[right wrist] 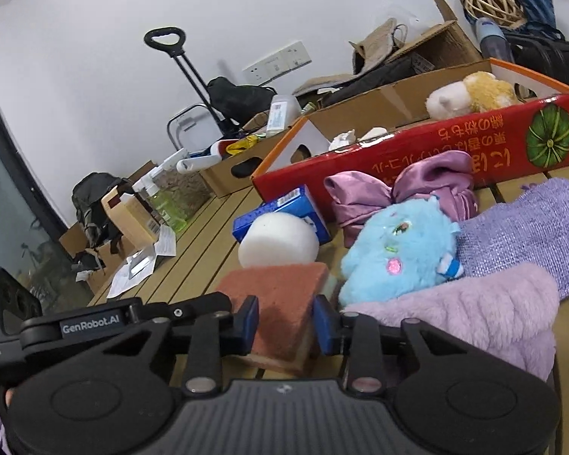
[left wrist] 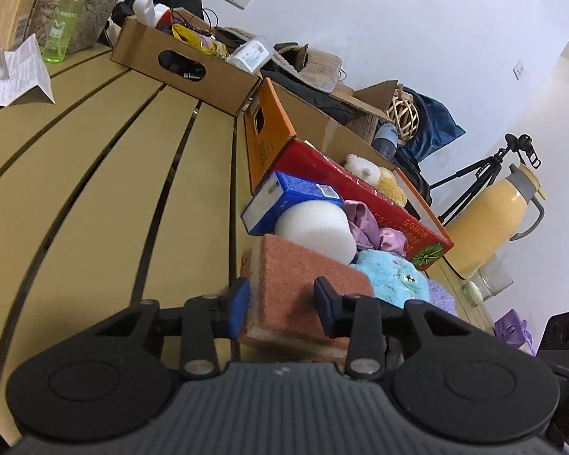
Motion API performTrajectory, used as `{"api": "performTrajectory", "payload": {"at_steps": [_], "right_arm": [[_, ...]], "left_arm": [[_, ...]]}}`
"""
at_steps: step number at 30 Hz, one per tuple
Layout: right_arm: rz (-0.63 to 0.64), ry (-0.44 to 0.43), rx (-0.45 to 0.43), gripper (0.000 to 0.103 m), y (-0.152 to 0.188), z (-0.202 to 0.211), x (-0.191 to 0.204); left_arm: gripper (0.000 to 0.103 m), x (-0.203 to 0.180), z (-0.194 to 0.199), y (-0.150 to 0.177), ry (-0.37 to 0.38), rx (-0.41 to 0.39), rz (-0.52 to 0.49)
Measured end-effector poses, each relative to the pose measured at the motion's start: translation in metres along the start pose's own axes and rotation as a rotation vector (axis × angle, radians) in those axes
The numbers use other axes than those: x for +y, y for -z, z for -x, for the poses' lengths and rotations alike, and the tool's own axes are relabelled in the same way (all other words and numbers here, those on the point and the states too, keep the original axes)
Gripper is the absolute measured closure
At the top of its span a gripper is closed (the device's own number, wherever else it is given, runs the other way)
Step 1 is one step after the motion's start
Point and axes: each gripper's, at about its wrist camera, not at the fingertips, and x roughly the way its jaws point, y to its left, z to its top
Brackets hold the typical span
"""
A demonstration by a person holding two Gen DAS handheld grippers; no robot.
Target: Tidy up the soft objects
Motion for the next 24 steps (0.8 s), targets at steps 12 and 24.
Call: {"api": "performTrajectory", "payload": {"at_steps": [12, 24], "right_arm": [[0.057, -0.100, -0.159, 0.078, -0.051, 0.081, 0.020], [-0.004, 0.020, -0.032, 0.078, -0.198, -0.032, -0.047]], "left_arm": [[0.066, -0.085, 0.061, -0.018, 0.048, -0.169, -0.075], [0.066, -0.112, -0.090, -0.143, -0.060, -0.070, -0.126]]}}
